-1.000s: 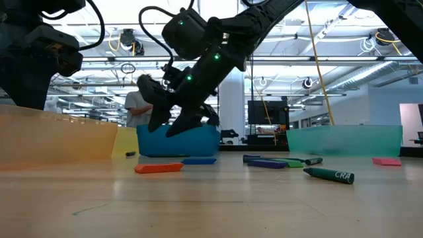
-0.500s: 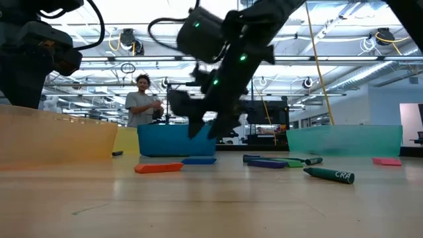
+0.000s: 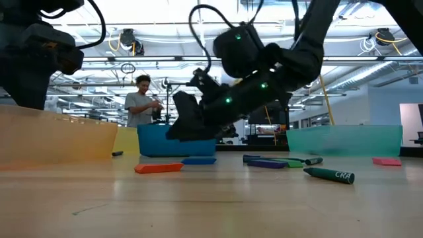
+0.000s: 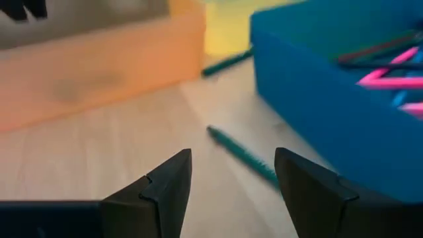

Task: Sort crayons/erasers/pens/pencils in bins
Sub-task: Put the green crayon into the orange bin

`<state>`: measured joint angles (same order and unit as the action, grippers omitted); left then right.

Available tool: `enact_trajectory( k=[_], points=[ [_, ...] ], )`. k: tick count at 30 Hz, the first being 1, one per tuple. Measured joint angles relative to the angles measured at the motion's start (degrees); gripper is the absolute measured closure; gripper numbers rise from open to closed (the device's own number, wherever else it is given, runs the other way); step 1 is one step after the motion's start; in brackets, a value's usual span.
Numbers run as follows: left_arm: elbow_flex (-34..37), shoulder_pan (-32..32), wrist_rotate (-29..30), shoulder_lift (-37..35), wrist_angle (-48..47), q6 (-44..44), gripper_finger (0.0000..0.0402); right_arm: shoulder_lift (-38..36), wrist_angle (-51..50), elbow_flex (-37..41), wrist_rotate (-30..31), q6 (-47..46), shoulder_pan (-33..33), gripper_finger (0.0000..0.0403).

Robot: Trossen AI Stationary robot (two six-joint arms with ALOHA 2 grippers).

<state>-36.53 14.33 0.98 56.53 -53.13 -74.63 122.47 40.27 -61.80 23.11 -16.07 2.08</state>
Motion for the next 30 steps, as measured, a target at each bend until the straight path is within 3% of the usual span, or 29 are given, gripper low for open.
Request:
enact_trajectory(
  k=[3,17,22,30],
  points=[
    [0.0,0.0,0.8,0.0,0.6,-0.9,0.0305,0.8,3.0,1.0,0.1,1.4,-1.5,0.0193],
    [0.0,0.0,0.6,0.0,1.3,-4.1,0.0304,4.7,-1.7,-1.9,-15.8,10.0,-5.9,0.0198],
    [0.0,0.0,0.5,0.0,4.5,-4.8,0.0305,4.3,-6.5,-1.9,-16.0,9.7,-4.4,0.0230],
    [0.0,0.0,0.4,0.0,6.9,-4.7,0.0305,2.5,-9.7,-1.8,-15.4,9.4,-1.3,0.0313]
  ],
)
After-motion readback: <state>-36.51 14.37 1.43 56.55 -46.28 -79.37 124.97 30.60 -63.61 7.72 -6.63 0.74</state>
